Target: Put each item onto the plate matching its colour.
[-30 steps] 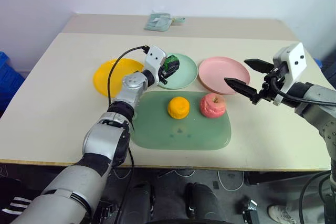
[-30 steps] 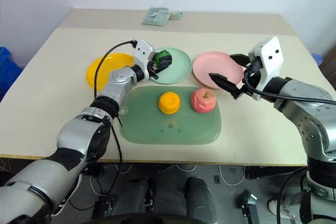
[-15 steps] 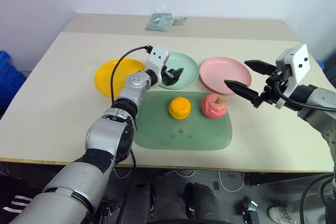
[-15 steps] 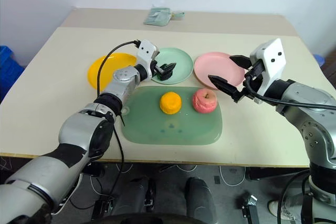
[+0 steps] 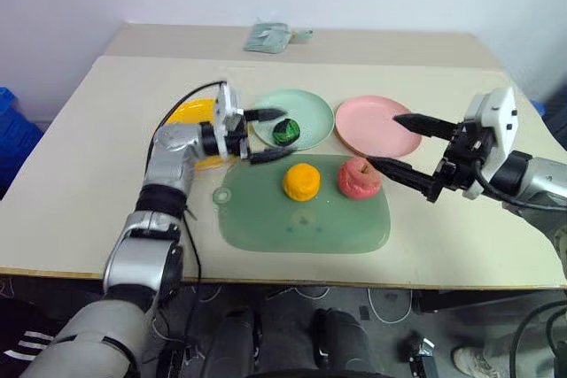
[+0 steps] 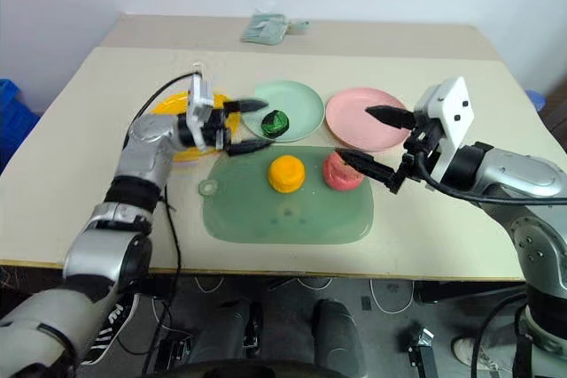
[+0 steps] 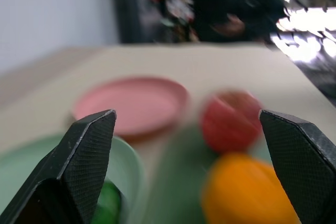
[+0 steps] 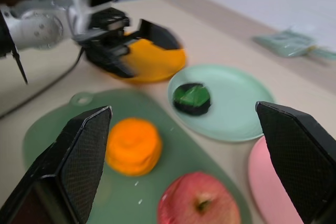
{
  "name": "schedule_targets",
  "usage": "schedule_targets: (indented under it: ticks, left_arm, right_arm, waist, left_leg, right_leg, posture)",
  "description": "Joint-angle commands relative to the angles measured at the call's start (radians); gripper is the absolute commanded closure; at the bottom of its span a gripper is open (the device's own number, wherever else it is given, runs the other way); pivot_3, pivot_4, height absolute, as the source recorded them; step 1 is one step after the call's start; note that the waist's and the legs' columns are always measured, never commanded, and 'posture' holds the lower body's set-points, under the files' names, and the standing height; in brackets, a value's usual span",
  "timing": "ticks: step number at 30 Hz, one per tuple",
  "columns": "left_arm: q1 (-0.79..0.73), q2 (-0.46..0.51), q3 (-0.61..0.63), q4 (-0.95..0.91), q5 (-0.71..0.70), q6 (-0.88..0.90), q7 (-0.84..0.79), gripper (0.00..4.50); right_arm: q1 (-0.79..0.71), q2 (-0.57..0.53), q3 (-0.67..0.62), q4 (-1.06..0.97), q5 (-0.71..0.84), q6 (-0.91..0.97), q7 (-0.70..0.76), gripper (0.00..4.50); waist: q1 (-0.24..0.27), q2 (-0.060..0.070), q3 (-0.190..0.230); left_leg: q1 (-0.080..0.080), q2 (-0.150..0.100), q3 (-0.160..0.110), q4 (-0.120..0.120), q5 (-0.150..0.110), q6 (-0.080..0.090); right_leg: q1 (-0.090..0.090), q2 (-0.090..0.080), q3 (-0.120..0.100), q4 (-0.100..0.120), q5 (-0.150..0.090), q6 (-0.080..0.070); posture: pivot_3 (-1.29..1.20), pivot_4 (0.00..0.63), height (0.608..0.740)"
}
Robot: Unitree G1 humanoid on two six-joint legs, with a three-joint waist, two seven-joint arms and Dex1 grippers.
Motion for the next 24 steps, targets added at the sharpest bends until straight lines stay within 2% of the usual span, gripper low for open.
schedule_targets:
  ticks: [1,11,22,24]
  left_arm:
    - [0.0,-0.004,-0.039,-0.069,-0.008,0.058,-0.024,0.06]
    - [0.045,-0.07,-0.107,-0.025,0.071,-0.058,0.06,0.06]
    - [0.013,-0.129,-0.183,0.107,0.198,-0.184,0.201,0.06]
    - [0.013,-0.138,-0.181,0.112,0.198,-0.19,0.215,0.56]
  right_arm:
    - [0.032,-0.038,-0.01,-0.031,-0.01,-0.018,0.049,0.0]
    - [0.031,-0.039,-0.027,-0.033,-0.006,-0.018,0.044,0.0]
    - [0.022,-0.026,-0.027,-0.042,-0.002,-0.022,0.016,0.0]
    - [0.015,-0.023,-0.026,-0.038,0.0,-0.021,0.007,0.0]
  waist:
    - [0.009,-0.001,0.0]
    - [0.019,0.0,0.0]
    - [0.02,0.0,0.0]
    - [0.02,0.0,0.0]
  left_leg:
    - [0.0,0.0,0.0,0.001,0.0,0.0]
    - [0.0,0.0,0.001,0.003,0.0,0.0]
    - [0.0,0.0,0.001,0.003,0.0,0.0]
    - [0.0,0.0,0.001,0.003,0.0,0.0]
  right_leg:
    - [0.0,0.0,0.0,0.0,0.0,0.0]
    - [0.001,0.0,0.001,-0.002,0.0,-0.001]
    - [0.001,0.0,0.001,-0.002,0.0,-0.001]
    - [0.001,0.0,0.001,-0.002,0.0,-0.001]
  posture:
    - [0.0,0.15,0.74]
    - [0.0,0.15,0.74]
    - [0.0,0.15,0.74]
    - [0.0,0.15,0.74]
